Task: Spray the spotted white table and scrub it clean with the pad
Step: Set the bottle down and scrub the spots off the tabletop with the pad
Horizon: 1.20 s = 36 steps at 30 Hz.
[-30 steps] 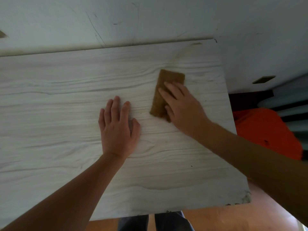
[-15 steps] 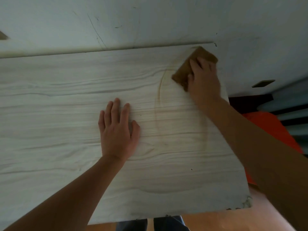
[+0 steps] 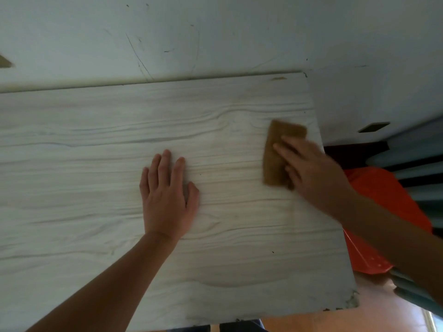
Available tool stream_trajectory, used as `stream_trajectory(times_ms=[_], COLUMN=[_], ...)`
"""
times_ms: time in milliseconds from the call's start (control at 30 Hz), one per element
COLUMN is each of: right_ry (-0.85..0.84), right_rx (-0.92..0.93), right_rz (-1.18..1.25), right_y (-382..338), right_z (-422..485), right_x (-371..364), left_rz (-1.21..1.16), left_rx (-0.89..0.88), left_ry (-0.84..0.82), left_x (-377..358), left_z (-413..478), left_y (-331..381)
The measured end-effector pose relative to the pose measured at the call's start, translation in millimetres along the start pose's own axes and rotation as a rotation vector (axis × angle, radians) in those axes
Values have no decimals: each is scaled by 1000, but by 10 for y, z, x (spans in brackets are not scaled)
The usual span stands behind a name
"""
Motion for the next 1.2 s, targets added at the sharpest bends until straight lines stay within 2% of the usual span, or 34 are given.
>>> stream_trajectory(times_ms=[133,233,300,367,433,467,533,667,767,833,967,1033,1100,1200], right_ry=[155,216,200,146,51,21,38,150,218,216,146,85,86,156], right_rx=[-274,-394,-259,-32,168,213,167,-227,-402,-339,64,204,203,-48], right_rz=[54,117,133,128,89,69,61,68,62,71,114,95,76,79], right_y=[347,83,-293,-631,-767,-707,-391,326,219,-120,-910,-1011,-842,-248], right_z=[890,1387,1461,1283,970,847,737,917,1220,1398,1430,1351,1359,1417], right_x=[131,39,-54,-131,-152,-129,-37,103,105,26,-191,-251,-200,-52], left_rz=[0,0,2,2,-2,-4,-8,2,-2,-2,2,4,4,-6], left_rx=[0,2,-1,-1,3,5,7,7,11,12,13,16,18,17], left_ry=[3,13,13,1,-10,-10,-12,-17,-20,-22,-25,-33,-30,-18], left_x=[8,1,6,4,4,5,8,6,4,2,3,-4,-4,2], left_z=[4,-6,-5,2,-1,3,7,4,4,4,9,8,6,18], left_y=[5,-1,-9,-18,-14,-5,6,-8,-12,-11,-9,-12,-12,-5])
Point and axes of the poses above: each hand's wrist, its own z-axis towards the middle knuckle, its own x-axis out of the back of the hand, y = z × x, the point moved 5 cm from there along z, towards the middle knuckle, and after that the axes turned 2 degrees about -y, right-handed, at the moved point
